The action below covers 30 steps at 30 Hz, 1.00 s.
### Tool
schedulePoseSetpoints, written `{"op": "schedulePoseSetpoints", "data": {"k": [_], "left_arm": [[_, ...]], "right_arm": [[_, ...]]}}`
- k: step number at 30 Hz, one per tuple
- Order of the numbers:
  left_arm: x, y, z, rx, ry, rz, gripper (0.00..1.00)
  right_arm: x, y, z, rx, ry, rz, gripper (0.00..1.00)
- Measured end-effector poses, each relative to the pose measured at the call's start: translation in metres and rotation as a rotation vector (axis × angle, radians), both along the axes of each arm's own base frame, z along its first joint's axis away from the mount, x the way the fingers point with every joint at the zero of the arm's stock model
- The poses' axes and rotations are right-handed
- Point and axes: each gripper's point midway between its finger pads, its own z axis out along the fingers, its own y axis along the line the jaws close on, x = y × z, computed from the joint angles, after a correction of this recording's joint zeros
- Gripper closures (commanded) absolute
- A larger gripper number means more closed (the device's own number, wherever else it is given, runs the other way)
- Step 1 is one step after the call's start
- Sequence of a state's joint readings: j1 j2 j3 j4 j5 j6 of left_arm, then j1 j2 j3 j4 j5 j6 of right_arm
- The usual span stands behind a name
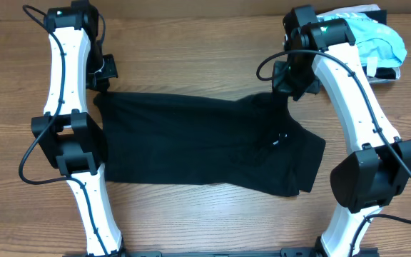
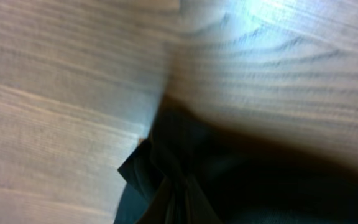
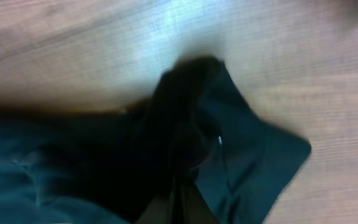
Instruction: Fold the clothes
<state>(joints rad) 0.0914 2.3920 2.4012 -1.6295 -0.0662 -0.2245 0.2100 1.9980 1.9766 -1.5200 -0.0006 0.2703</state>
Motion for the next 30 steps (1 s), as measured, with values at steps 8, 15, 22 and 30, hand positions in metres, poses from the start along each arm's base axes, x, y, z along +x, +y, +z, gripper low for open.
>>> {"op": "schedulePoseSetpoints", "data": {"k": [8,15,22,30], "left_arm": [[-0.014,0.001,0.001,0.004,0.060,-0.023,0.96],[-0.035,0.002,-0.021,0.007,0.172,-0.047,0.96],[-0.072,0.010,-0.049,0.059,0.340,-0.034,0.96],[-0.072,0.008,-0.047,0.083,0.335,-0.029,0.96]], "right_arm": [[-0.030,-0.006,-0.007,-0.023,0.123,-0.017,0.96],[-0.069,-0.014,-0.049,-0.054,0.254,-0.052,0.96],[-0.098,-0.016,-0.062,-0.031,0.249,-0.082,0.96],[-0.109,-0.015,-0.067,-0.015,0.268,-0.094,0.96]]}}
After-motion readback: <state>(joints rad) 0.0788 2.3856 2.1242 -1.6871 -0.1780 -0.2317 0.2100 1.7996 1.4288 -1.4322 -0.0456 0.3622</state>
